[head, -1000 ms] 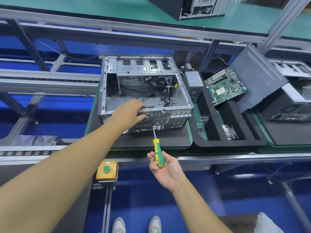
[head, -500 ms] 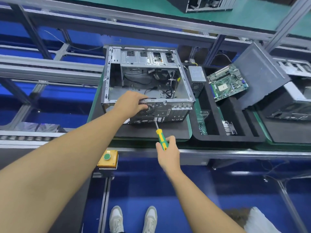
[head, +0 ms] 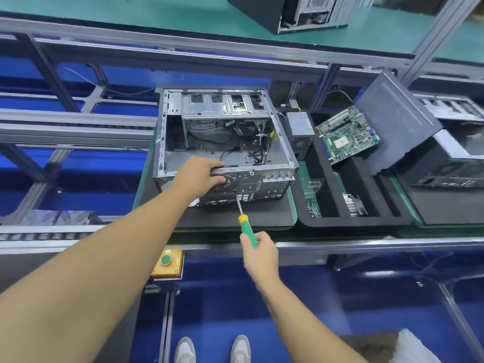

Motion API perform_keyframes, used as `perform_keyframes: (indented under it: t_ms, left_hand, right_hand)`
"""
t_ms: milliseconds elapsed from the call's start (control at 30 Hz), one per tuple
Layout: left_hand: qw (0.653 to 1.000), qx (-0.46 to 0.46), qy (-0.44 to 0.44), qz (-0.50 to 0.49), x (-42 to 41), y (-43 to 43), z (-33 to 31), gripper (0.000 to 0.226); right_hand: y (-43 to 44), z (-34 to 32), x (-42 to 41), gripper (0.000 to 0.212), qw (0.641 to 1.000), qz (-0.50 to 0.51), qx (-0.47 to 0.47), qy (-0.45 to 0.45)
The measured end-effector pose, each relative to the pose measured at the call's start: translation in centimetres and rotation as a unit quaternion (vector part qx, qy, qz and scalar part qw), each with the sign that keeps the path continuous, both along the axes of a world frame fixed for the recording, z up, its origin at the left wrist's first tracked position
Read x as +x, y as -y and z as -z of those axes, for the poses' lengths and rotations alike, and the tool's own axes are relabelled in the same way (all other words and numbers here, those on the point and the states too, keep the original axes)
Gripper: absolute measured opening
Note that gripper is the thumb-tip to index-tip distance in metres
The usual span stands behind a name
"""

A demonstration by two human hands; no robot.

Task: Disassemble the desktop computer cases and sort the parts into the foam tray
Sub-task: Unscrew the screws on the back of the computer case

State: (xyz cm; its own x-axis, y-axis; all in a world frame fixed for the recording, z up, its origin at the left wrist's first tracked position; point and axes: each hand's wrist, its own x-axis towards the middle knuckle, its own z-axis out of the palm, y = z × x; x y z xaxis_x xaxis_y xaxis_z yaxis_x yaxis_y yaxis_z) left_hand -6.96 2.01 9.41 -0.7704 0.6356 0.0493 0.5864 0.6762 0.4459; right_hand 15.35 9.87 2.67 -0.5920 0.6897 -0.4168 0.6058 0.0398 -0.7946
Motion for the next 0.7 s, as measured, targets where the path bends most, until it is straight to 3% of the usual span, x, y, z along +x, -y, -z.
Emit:
perform_keyframes:
  t_ms: [67,133,167,233,300,367,433,467,500,567,600,667,700]
  left_hand:
    - [1.0,0.005,0.001,-0.001,0.0,0.0,0.0,0.049]
    - [1.0,0.009,0.003,-0.002,-0.1,0.0,0.0,0.05]
    - [1.0,0.01,0.002,-0.002,-0.1,0.0,0.0,0.05]
    - [1.0,0.007,0.002,-0.004,-0.1,0.1,0.0,0.05]
    - [1.0,0.004,0.002,-0.005,-0.1,0.0,0.1,0.05]
    - [1.0,0.007,-0.002,-0.007,0.0,0.1,0.1,0.049]
    - [1.0,0.009,-0.007,-0.006,0.1,0.0,0.2,0.048]
    - [1.0,0.009,-0.01,-0.006,0.1,0.0,0.2,0.048]
    - [1.0,0.009,-0.01,-0.006,0.1,0.0,0.1,0.048]
    - [1.0,0.012,-0.002,-0.005,0.0,0.1,0.0,0.048]
    - [1.0,0.013,0.001,-0.005,-0.1,0.1,0.0,0.048]
    - [1.0,0.01,0.007,-0.003,0.0,0.1,0.0,0.048]
    - [1.0,0.01,0.01,-0.003,0.0,0.0,0.0,0.048]
  right_hand:
    - [0.5,0.4,0.2,0.028,0.976,-0.063,0.206,0.023]
    - [0.4,0.7,0.0,0.029,0.97,-0.079,0.229,0.007]
    - [0.3,0.8,-0.2,0.03,0.984,-0.062,0.164,-0.014]
    - [-0.1,0.5,-0.7,0.026,0.989,0.034,-0.112,-0.087]
    - [-0.9,0.1,-0.8,0.031,0.897,0.123,-0.408,-0.114]
    - [-1.7,-0.1,-0.8,0.045,0.829,0.117,-0.538,-0.102]
    - [-2.0,-0.4,-0.8,0.044,0.818,0.088,-0.561,-0.095]
    - [-1.9,-0.7,-0.8,0.04,0.833,0.083,-0.54,-0.091]
    - [-1.6,-0.9,-0.9,0.037,0.871,0.075,-0.479,-0.082]
    - [-0.8,-0.8,-0.5,0.028,0.977,0.033,-0.203,-0.052]
    - [-0.5,-0.6,-0.2,0.025,0.999,0.001,-0.034,-0.028]
    - [-0.2,-0.4,0.1,0.023,0.977,-0.06,0.206,0.019]
    - [-0.4,-0.3,0.2,0.023,0.964,-0.075,0.254,0.021]
